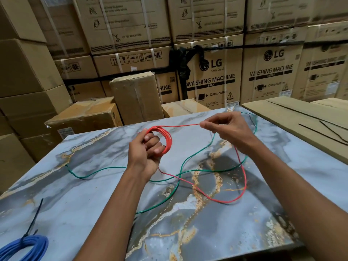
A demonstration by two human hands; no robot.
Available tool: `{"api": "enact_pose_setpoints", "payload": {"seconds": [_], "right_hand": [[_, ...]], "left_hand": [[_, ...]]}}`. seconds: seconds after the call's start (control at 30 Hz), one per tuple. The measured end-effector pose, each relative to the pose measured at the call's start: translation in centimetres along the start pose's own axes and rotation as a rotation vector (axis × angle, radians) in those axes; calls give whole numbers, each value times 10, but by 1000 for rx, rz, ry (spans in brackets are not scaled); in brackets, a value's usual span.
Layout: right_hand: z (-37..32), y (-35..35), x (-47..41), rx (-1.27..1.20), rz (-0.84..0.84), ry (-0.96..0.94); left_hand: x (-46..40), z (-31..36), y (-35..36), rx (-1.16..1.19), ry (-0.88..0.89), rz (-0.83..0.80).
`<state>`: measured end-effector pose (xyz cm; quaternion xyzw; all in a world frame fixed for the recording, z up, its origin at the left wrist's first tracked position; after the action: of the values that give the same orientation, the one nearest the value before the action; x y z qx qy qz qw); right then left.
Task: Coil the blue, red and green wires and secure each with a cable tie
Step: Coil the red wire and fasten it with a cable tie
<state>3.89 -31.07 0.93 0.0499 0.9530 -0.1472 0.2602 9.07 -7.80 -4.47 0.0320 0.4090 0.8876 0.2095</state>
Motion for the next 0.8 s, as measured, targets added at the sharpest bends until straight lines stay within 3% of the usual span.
{"api": "enact_pose_setpoints", "payload": {"seconds": [0.2,0.3,0.37,0.43,0.53,0.63,0.8], "right_hand": [[5,-17,2,35,68,-13],[-9,9,5,523,45,-140],[-9,44,8,807,-105,-173],[-5,79,15,929,-291,-157],[-16,119,30,962,-471,-215],[-26,137,39,883,-531,-271],[-34,137,38,710,-421,-347]], "left_hand": [[-4,11,-28,64,66,131],[-4,7,-37,22,74,203],[-4,9,-41,-33,93,255],[-3,10,-45,-87,116,286],[-5,10,-44,-205,129,284],[-7,12,-42,-354,156,266],[-8,8,-30,-649,171,217]]}}
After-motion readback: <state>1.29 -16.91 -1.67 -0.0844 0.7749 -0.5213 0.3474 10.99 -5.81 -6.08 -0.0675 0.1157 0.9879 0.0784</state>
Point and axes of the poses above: each hand's wrist, its own x-axis away from the middle knuckle, its own y-axis out of the palm, z = x × y, the point moved 10 cm from there along -x, towards the middle knuckle, and after that the axes turned 8 degrees about -z, right-handed, at the moved point
